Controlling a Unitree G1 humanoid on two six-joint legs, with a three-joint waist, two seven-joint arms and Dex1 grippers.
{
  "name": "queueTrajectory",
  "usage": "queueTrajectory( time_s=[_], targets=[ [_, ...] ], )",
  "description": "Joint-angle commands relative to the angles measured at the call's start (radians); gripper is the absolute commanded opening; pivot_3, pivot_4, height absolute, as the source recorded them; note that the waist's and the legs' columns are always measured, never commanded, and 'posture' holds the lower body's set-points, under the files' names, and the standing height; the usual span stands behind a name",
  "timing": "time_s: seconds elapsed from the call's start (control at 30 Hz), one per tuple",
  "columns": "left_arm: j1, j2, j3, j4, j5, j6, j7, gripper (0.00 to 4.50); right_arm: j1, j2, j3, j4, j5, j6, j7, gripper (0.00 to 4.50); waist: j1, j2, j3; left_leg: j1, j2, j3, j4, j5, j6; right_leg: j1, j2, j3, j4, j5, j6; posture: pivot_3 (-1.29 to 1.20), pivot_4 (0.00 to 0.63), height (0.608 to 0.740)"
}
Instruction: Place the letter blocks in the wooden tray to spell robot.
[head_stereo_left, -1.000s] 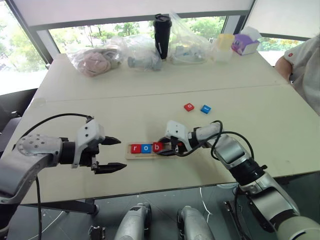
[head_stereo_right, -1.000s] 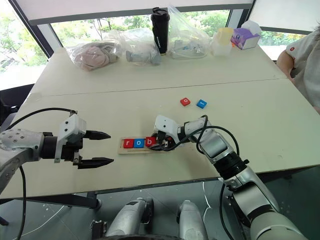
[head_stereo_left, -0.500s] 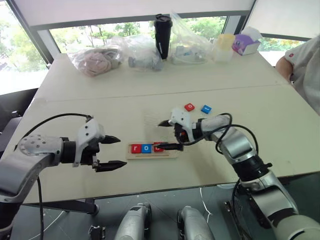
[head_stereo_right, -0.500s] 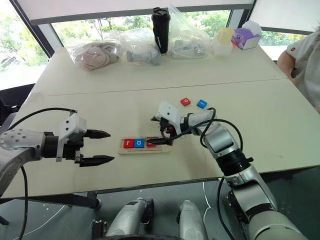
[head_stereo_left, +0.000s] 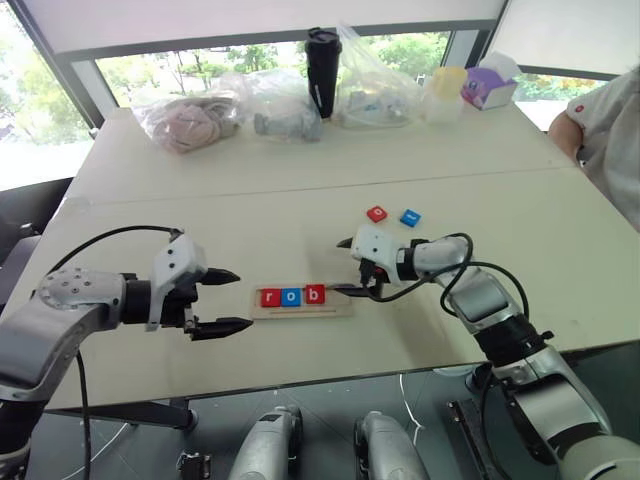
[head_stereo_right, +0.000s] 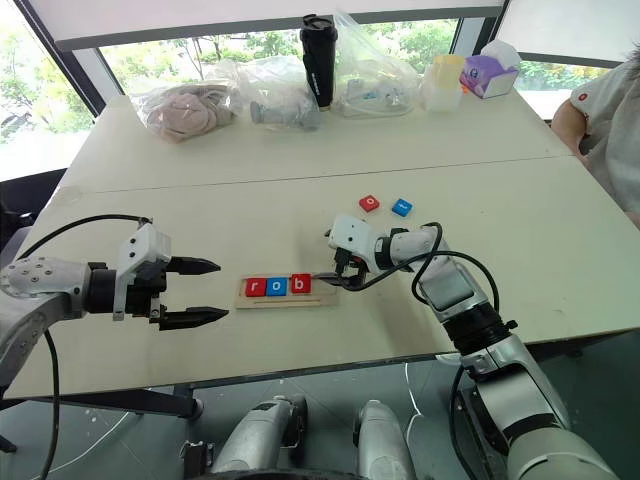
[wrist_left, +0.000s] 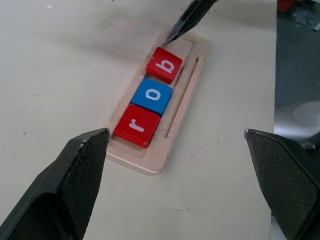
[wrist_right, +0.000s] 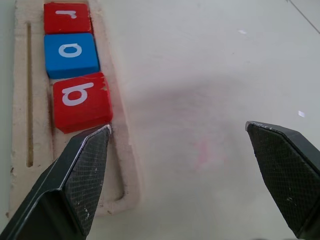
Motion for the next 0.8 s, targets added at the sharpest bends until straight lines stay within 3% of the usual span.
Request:
queueTrajectory(
  time_s=[0.03, 0.57, 0.8],
  targets=[
    [-0.008, 0.000, 0.010, -0.016, 0.001, -0.010, 0.002, 4.50, 0.002, 0.002, -0.004, -0.019, -0.003, -0.023, 0.006, 4.48, 0.001, 0.000, 0.000, 0.000, 0.000, 0.000, 0.000, 0.000, 0.000, 0.000, 0.000, 0.000, 0.000, 0.000, 0.000, 0.00, 0.150, 0.740],
    [-0.027, -0.021, -0.009, -0.018, 0.001, -0.001, 0.020, 4.50, 0.030, 0.045, 0.007, -0.071, 0.000, -0.008, 0.016, 4.48, 0.002, 0.000, 0.000, 0.000, 0.000, 0.000, 0.002, 0.000, 0.000, 0.000, 0.000, 0.000, 0.001, 0.000, 0.000, 0.00, 0.150, 0.740],
    [-0.037, -0.020, -0.015, -0.006, 0.004, -0.004, 0.017, 4.50, -0.001, -0.018, -0.020, -0.021, -0.034, -0.073, 0.010, 4.48, 0.002, 0.000, 0.000, 0.000, 0.000, 0.000, 0.002, 0.000, 0.000, 0.000, 0.000, 0.000, 0.001, 0.000, 0.000, 0.00, 0.150, 0.740]
  ],
)
